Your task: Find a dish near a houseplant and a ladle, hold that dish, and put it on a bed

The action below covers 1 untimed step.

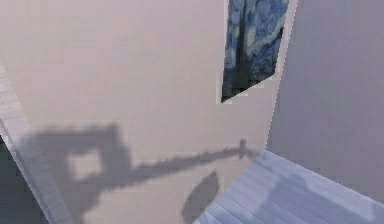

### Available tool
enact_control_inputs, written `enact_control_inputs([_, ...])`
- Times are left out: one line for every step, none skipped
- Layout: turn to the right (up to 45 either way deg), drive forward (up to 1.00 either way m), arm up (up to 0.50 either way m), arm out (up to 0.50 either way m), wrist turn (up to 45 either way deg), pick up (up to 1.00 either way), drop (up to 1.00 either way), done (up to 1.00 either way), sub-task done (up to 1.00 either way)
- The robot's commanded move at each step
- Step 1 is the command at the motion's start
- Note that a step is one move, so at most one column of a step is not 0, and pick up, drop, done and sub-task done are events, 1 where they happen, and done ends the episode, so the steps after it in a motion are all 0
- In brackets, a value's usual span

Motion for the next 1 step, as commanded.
enact_control_inputs([0.0, 0.00, 0.00, 0.00, 30.0, 0.00, 0.00, 0.00, 0.00])
